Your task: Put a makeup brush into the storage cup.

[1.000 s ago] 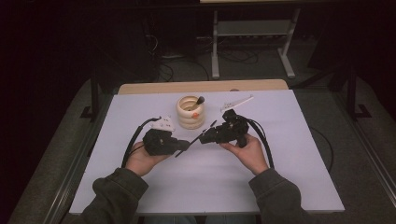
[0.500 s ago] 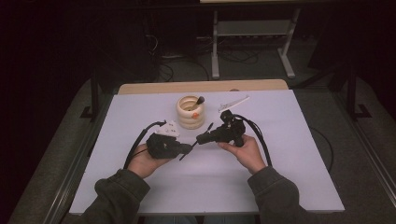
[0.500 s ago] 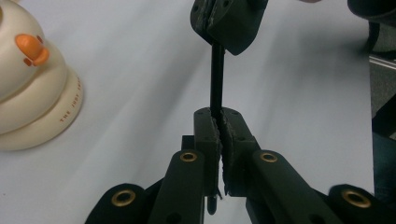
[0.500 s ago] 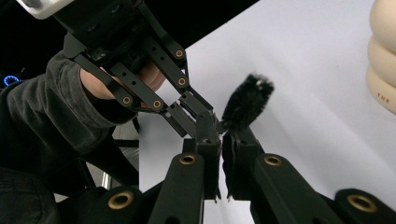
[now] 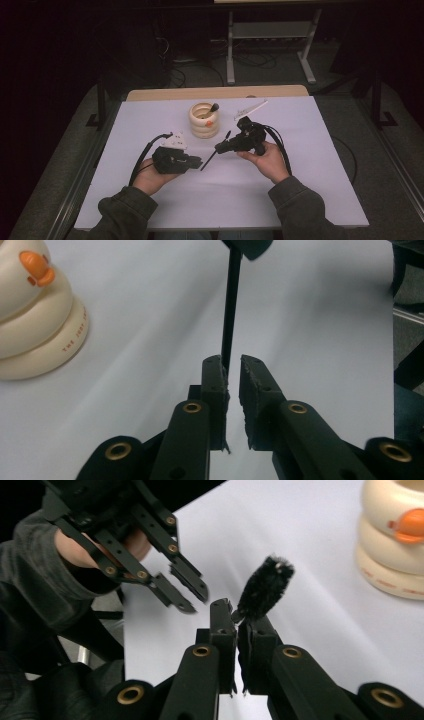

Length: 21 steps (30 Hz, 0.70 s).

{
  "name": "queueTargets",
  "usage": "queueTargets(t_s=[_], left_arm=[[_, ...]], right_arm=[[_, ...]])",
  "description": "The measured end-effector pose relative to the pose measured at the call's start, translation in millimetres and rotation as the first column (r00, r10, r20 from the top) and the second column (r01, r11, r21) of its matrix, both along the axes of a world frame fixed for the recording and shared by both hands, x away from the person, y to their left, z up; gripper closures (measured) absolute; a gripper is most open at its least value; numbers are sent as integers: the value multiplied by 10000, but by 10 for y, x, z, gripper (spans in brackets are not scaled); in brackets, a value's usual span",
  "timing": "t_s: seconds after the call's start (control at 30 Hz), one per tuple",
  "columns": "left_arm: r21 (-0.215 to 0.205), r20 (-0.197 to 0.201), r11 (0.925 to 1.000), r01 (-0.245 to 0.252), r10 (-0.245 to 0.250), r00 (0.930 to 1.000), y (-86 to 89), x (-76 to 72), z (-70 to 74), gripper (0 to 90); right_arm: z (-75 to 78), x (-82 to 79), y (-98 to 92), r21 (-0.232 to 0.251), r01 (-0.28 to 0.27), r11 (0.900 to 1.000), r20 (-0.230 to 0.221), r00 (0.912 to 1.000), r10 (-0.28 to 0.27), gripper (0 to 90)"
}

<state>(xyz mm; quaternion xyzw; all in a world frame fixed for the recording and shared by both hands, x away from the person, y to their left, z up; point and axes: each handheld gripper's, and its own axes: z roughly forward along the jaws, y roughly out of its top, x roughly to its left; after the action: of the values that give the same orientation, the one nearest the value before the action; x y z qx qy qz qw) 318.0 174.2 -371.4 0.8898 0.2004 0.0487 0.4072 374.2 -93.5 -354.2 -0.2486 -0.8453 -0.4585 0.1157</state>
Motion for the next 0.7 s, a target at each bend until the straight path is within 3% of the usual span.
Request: queueTargets(t_s=[0.13,0.6,0.7], left_arm=[[-86,-113,9998,-194,193,9997,61,-33,-33,771],[40,50,9976,-691,691,9976,293,-143,-133,704],[-168,47,9962,-858,859,9963,329,-159,-158,676]], right_arm=[[32,20,-57,-145,224,9996,79,9997,-223,846],[275,235,-183,-529,951,9941,411,9948,-930,846],[334,279,-179,-562,1055,9928,481,9935,-1029,846]])
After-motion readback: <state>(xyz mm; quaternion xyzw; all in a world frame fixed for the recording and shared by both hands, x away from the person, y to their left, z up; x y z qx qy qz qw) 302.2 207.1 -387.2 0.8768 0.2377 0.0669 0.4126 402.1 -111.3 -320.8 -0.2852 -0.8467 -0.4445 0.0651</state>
